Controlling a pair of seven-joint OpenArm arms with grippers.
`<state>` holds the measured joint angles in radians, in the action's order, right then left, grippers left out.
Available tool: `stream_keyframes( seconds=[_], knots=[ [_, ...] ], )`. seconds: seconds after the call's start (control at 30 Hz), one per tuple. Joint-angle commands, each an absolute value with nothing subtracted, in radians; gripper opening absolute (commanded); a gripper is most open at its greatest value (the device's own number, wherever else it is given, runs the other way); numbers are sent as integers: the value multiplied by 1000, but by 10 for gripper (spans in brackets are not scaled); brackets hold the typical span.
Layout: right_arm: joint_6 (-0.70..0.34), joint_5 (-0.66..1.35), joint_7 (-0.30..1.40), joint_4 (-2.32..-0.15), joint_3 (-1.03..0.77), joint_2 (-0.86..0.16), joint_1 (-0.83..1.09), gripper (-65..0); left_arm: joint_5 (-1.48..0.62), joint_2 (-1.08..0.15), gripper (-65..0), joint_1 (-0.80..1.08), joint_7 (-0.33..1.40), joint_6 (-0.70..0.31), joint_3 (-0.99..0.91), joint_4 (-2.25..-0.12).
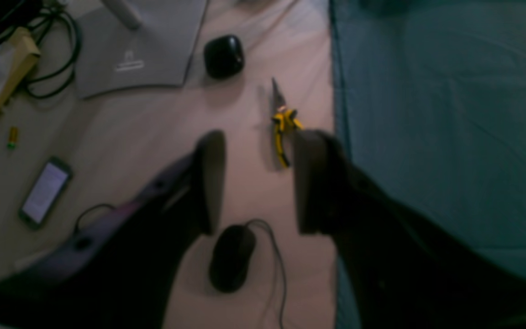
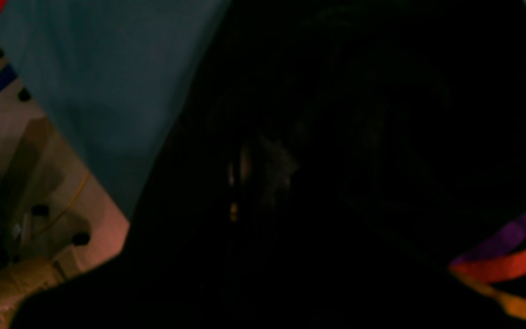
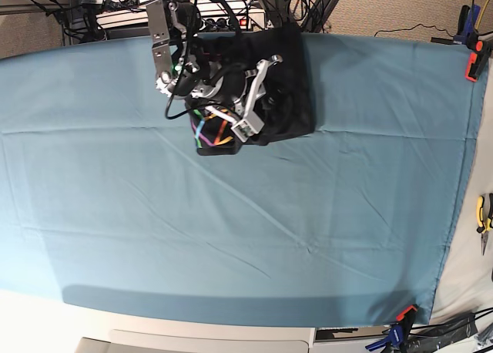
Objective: Fold the T-shirt properly
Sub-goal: 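Lower the collar end onto the folded stack with the right gripper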
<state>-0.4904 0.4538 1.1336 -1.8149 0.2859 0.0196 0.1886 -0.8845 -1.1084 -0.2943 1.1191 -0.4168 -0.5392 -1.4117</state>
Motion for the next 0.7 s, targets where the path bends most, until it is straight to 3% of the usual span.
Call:
stream_keyframes(
  seconds=[0.0,0.33,0.47,0.67],
  knots=[
    [-497,480,1126,-1831,293,25,180,-650,-894,-1144,-392,-313,1100,-417,-553,-1424],
    [-497,490,1170,-1833,294,25,179,-650,-894,-1144,-392,-313,1100,-417,-553,-1424],
    [-553,623,1258,-1851,294,25,181,-466,-894,-1143,-392,-313,1100,-417,-553,-1424],
    [-657,839,1293,-1952,294,24,181,-449,-894,-1139,-392,-300,1099,-420,-553,-1423]
  ],
)
